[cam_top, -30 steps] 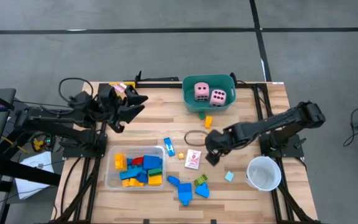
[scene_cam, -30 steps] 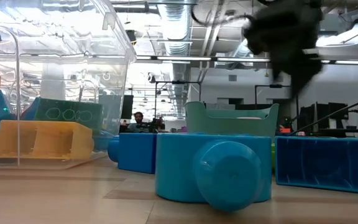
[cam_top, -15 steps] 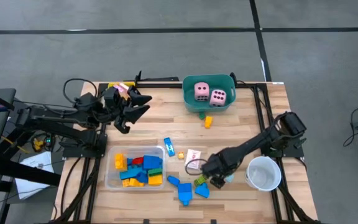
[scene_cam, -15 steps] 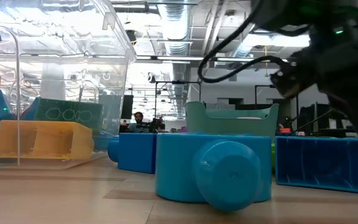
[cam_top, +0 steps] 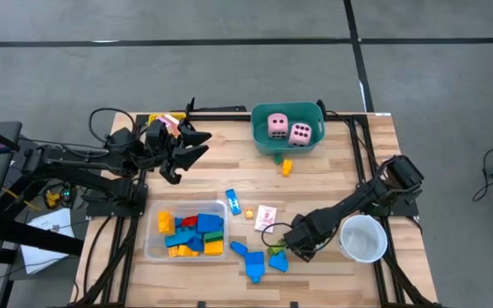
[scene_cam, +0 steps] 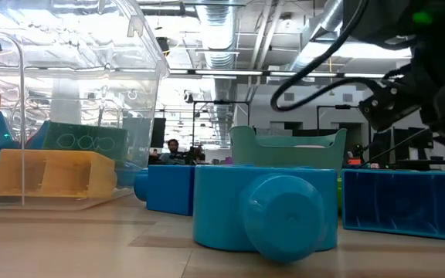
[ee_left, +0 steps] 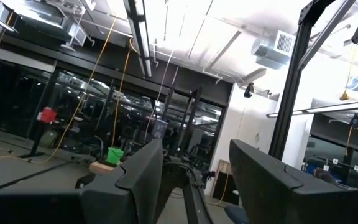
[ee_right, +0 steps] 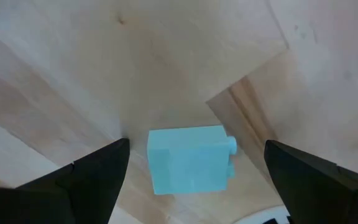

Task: Pick & Place Toys
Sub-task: Put the light blue game piece into the transparent bin

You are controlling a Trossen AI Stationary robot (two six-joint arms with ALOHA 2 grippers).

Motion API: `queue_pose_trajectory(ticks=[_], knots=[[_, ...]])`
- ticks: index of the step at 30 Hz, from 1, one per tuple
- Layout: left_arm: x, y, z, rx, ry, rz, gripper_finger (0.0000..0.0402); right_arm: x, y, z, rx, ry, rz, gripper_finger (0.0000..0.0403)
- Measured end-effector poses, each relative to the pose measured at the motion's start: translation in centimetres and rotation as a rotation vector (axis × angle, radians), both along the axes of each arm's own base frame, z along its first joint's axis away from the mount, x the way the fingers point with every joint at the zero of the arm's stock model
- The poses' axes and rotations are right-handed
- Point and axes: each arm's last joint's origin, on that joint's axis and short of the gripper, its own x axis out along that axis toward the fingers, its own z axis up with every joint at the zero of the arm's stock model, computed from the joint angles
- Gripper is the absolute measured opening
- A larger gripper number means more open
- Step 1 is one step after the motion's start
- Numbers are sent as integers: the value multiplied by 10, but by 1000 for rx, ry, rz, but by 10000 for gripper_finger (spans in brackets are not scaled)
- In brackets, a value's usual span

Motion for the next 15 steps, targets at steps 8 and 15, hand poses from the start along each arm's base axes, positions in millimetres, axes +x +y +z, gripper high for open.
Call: queue_pose_trajectory(ticks=[8, 15], knots=[[0, 0, 0, 0, 0, -1, 182, 0, -1, -2, 13, -17, -2, 335], [0, 0, 0, 0, 1, -1, 182, 0, 0, -2, 15, -22, -6, 243]])
